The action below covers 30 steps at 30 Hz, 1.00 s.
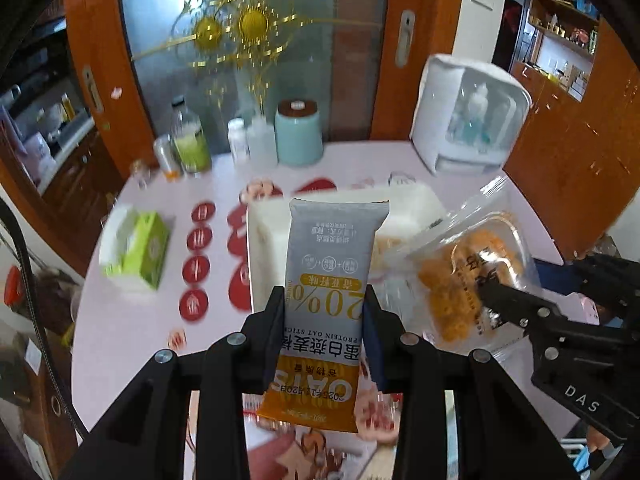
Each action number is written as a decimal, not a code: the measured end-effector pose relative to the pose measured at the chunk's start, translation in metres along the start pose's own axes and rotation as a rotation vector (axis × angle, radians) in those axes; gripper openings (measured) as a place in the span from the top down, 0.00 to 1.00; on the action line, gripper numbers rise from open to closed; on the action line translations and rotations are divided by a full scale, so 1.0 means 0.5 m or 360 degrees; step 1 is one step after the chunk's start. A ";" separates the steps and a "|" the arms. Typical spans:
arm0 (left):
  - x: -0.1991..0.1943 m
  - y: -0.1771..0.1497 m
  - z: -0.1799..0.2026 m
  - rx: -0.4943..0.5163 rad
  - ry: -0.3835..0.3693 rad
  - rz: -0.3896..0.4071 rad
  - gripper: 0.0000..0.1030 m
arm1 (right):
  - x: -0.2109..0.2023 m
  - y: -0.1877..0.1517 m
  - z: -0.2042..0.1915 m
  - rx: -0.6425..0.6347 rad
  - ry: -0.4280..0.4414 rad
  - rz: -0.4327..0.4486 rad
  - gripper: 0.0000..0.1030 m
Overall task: Organize snacks
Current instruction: 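Carry the OATS bar left and cookie bag right into the tray and release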
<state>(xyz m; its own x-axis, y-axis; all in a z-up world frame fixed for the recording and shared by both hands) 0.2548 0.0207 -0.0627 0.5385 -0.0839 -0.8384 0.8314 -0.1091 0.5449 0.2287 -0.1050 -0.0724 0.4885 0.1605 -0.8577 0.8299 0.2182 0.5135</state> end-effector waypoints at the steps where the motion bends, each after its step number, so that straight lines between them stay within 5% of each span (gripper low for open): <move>1: 0.002 0.014 0.001 0.0000 0.0005 0.0008 0.67 | -0.002 0.011 0.006 0.0007 -0.0019 0.0014 0.67; 13: 0.096 0.105 -0.001 -0.0033 0.0057 -0.0004 0.57 | 0.054 0.114 0.086 0.0170 -0.0107 0.0023 0.66; 15: 0.112 0.104 -0.009 -0.0046 0.0060 -0.0028 0.28 | 0.068 0.117 0.099 0.0218 -0.0090 0.0014 0.66; 17: 0.119 0.102 -0.021 -0.0070 0.0070 -0.0015 0.19 | 0.076 0.115 0.107 0.0239 -0.0117 0.0006 0.58; 20: 0.126 0.094 -0.038 -0.0096 0.0069 -0.0028 0.19 | 0.076 0.106 0.118 0.0266 -0.0139 0.0012 0.45; 30: 0.127 0.034 -0.082 -0.0125 0.0110 -0.0076 0.19 | 0.083 0.031 0.128 0.0258 -0.0170 -0.0093 0.45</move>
<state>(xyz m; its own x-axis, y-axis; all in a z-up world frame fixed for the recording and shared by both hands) 0.3085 0.0542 -0.1072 0.5039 -0.0115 -0.8637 0.8631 -0.0334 0.5040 0.2790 -0.1566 -0.1016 0.4568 0.0473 -0.8883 0.8861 0.0646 0.4590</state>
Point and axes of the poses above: each gripper's, at about its wrist camera, not at the fingertips, and x roughly the way its jaws point, z to its right, y to its top, the point moved 7 cm from there along x, roughly the way its jaws point, and after that the axes turned 4 degrees about -z, right-handed, at the moved point
